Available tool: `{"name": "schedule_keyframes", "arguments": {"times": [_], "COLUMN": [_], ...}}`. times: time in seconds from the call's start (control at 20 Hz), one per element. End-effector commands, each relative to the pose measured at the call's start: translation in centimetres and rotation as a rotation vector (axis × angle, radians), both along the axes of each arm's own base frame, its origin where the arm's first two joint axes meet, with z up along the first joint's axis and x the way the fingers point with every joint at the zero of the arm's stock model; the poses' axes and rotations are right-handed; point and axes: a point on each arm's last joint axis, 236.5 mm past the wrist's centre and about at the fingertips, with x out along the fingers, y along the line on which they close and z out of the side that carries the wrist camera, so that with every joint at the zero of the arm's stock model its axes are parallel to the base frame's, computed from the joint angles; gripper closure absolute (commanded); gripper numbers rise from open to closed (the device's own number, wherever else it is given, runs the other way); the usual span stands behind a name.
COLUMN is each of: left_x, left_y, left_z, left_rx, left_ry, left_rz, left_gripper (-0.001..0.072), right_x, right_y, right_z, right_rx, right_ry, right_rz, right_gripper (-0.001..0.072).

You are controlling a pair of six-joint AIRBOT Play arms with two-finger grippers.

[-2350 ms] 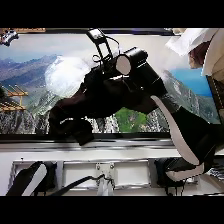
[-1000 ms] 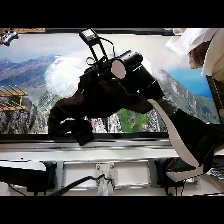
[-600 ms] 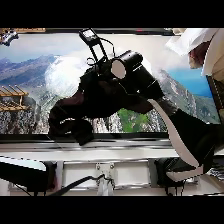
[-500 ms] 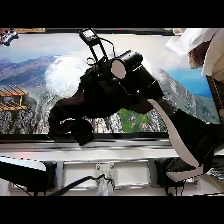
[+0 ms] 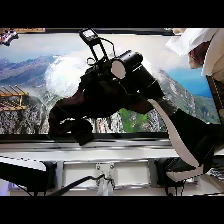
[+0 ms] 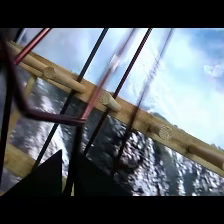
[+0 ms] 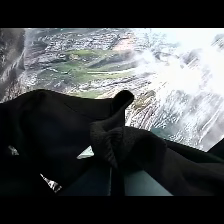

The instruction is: Fold the clothes and pants, and hang the long-sleeved shirts on hangers.

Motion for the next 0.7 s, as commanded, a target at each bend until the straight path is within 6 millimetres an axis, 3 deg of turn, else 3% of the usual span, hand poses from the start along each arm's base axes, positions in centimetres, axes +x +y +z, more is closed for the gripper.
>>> {"name": "schedule_keyframes", "arguments": {"times": [0.0, 0.4, 0.5, 0.65], "left_x": [0.2, 1.8, 2.5, 4.3], "left_y": [-0.2, -2.3, -2.9, -4.7], "left_z": [1.3, 4.5, 7.2, 14.9], "left_rx": [0.015, 0.044, 0.083, 0.141], "left_ry": [-0.012, -0.054, -0.097, -0.289], "left_rz": [-0.013, -0.065, -0.091, -0.119], "left_gripper": [0.0688, 0.0689, 0.0689, 0.0691], "right_x": [0.0, 0.0, 0.0, 0.4], "right_y": [0.0, 0.0, 0.0, 0.3], "right_z": [0.1, 0.1, 0.1, 0.6], "right_rx": [0.0, 0.001, 0.003, 0.02], "right_ry": [0.0, 0.0, -0.002, -0.022], "right_rz": [-0.001, -0.001, -0.001, -0.006], "right_gripper": [0.0677, 0.0677, 0.0677, 0.0677]}}
